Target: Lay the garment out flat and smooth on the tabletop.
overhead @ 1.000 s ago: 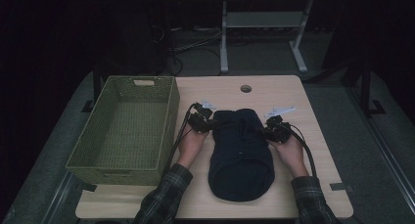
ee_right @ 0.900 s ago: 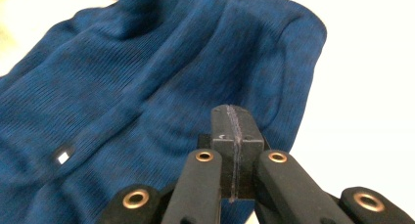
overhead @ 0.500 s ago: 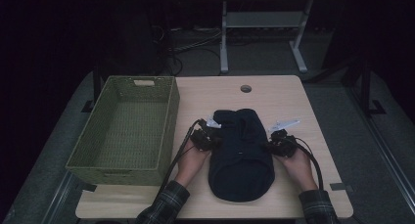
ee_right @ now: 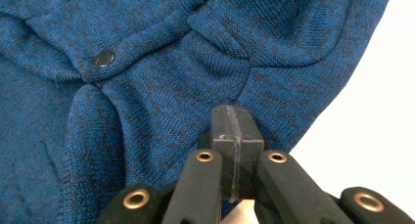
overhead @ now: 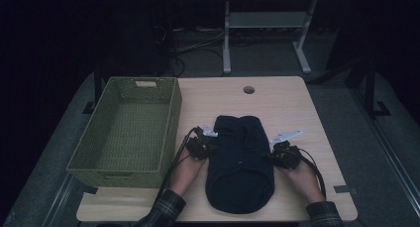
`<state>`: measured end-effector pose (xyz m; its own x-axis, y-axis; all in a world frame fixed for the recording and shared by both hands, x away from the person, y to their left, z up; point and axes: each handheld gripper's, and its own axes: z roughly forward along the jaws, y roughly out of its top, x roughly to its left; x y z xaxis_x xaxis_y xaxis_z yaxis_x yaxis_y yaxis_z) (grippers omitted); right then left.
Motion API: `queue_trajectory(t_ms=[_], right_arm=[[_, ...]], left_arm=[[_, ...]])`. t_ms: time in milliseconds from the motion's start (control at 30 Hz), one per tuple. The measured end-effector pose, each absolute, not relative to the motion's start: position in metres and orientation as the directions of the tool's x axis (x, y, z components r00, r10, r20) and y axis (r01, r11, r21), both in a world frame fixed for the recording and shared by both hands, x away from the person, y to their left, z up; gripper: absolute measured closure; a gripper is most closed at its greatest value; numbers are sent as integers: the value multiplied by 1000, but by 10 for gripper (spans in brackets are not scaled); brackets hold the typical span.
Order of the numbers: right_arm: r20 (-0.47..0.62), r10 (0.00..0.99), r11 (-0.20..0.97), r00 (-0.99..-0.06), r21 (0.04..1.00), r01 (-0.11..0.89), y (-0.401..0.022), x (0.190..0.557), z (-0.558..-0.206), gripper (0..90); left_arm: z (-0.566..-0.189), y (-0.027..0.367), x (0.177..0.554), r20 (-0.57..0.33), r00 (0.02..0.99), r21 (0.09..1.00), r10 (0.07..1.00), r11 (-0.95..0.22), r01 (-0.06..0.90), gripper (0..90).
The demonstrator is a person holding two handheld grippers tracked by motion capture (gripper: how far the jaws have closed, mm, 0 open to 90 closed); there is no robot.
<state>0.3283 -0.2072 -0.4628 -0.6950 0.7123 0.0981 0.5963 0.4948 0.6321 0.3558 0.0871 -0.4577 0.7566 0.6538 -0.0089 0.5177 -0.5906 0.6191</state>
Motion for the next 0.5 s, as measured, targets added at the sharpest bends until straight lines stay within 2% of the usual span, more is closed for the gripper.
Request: queue_trajectory(t_ms=[167, 367, 500], right_arm=[[81, 706, 513, -704, 627, 587, -205, 327, -462, 885], [78, 709, 499, -701, 647, 577, -208, 330, -458, 794], [82, 718, 482, -692, 657, 579, -210, 336, -452, 731]], left_arm=[[-459, 90, 356, -50, 752, 635, 657, -561, 531, 896], [-455, 90, 360, -77, 744, 669, 663, -519, 532, 780], [-447, 90, 366, -85, 741, 692, 666, -496, 525, 733]])
